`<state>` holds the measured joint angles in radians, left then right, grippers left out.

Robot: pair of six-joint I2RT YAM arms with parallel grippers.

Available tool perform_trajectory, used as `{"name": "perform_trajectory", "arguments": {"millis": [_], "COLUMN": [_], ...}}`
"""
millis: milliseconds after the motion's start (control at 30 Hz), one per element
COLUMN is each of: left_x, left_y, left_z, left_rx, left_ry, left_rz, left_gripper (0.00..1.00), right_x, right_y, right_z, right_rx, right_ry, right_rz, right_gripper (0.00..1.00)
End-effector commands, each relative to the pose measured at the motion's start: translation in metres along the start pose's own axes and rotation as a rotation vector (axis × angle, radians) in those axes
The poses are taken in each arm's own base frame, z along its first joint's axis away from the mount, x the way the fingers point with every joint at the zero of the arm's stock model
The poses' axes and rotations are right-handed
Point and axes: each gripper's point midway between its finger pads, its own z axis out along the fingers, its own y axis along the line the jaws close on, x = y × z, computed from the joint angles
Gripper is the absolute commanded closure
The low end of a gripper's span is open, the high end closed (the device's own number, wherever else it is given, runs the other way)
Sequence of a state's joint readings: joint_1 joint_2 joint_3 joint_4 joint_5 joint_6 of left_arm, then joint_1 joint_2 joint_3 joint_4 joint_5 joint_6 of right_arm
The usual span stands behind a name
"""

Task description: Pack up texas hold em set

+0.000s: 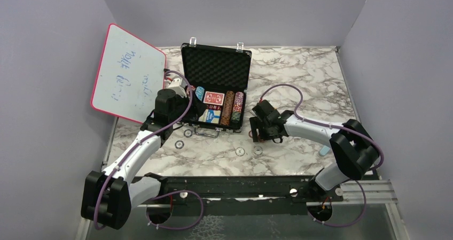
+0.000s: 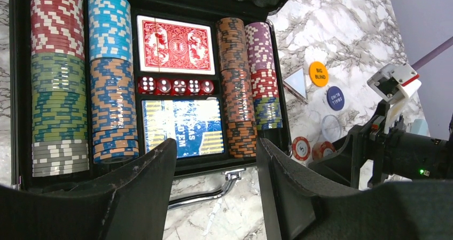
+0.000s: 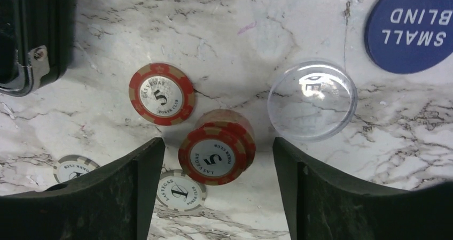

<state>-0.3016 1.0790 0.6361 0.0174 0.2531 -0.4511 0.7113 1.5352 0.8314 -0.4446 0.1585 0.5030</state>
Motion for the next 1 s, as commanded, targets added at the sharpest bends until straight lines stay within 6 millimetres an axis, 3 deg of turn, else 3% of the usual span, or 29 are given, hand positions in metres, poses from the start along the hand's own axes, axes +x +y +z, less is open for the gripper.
{"name": "perform_trajectory", "arguments": {"millis": [0, 300, 567, 733, 967], "left_x": [-0.012, -0.004, -0.001, 0.008, 0.054], "left_y": [-0.005, 0.000, -0.002, -0.017, -0.048], "left_z": [0.000, 0.005, 0.005, 0.003, 0.014], "left_rx": [0.015, 0.002, 0.011, 0.095, 0.177], "left_ry": [-0.050, -0.022, -0.007, 0.018, 0.073], "left_rz": [0.009, 0.001, -0.007, -0.058, -0.124], "left_gripper": [0.41, 0.41, 0.39, 0.39, 0.39], "right_x": [0.000, -0.008, -0.025, -0.045, -0.100], "right_y": [0.003, 0.008, 0.036, 0.053, 0.078], "right_z": [0.004, 0.001, -0.024, -0.043, -0.082], "right_rx": [0.005, -0.014, -0.202, -0.308, -0.409], "right_ry": [0.030, -0.001, -0.103, -0.198, -0.331], "right_rz": [-0.002, 0.023, 0.030, 0.058, 0.282], "right_gripper": [0.27, 0.58, 0.61, 0.61, 0.61]}}
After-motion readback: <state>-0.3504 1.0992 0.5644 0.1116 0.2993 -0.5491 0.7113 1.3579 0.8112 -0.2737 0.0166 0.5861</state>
